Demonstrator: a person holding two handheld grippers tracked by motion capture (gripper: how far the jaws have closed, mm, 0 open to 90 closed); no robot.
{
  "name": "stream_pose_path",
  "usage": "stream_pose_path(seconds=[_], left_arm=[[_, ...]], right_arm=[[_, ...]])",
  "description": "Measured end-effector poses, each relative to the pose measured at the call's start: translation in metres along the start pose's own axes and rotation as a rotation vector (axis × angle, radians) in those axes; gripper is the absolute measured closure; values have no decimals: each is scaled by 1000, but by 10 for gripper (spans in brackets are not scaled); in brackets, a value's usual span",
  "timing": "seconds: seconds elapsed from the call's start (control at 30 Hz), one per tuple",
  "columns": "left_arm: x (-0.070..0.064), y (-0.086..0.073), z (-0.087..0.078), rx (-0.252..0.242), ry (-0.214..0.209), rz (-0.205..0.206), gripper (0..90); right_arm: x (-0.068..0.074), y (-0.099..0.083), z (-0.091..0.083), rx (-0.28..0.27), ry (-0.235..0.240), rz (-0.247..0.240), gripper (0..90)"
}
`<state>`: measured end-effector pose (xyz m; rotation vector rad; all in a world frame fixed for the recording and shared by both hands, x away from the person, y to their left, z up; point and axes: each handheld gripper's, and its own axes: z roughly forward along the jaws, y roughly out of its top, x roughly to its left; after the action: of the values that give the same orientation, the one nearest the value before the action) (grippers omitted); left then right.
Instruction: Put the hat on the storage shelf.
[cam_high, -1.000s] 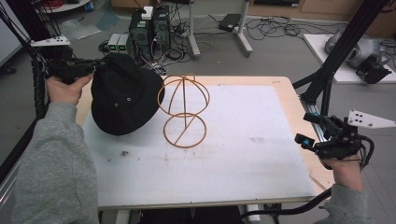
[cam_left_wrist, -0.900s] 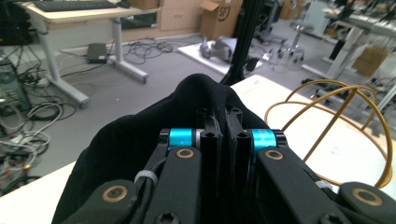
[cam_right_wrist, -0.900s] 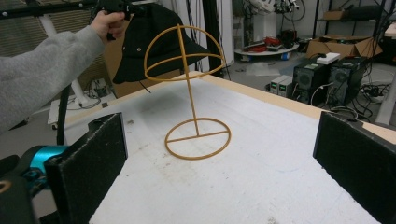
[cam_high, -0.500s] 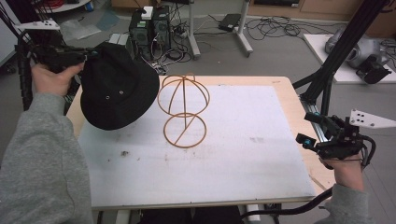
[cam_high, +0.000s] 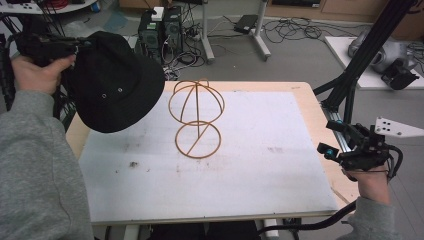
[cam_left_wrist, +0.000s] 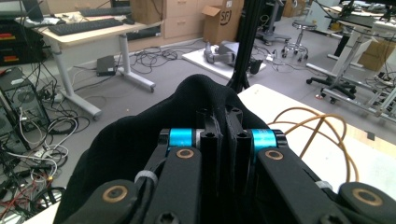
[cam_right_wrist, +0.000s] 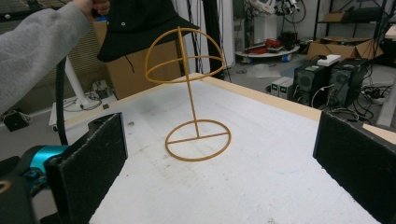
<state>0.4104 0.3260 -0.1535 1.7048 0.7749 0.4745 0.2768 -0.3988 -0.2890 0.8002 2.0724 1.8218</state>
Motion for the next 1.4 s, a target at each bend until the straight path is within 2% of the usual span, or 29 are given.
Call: stream_pose_path(seconds=[0.23,0.3,0.47,0.77,1.17,1.3,1.4], left_arm=[[-6,12,-9,-11,-1,15,861],[-8,15,-10,-4,10,21,862],[-10,18,-11,-13,-4,17,862],[-23,33,-8,-23,-47,39,862],[-51,47,9,-38,-93,58,861],[-59,49,16,-64,-127,52,861],[-66,52,23,-60,-144,58,861]], right_arm=[[0,0,1,4,3,-3,20],[1,0,1,4,4,-4,20],[1,0,1,4,4,-1,21],[0,0,1,4,6,-3,20],[2,1,2,9,20,-5,20],[3,2,3,6,27,-11,20],[5,3,3,5,34,-11,21]])
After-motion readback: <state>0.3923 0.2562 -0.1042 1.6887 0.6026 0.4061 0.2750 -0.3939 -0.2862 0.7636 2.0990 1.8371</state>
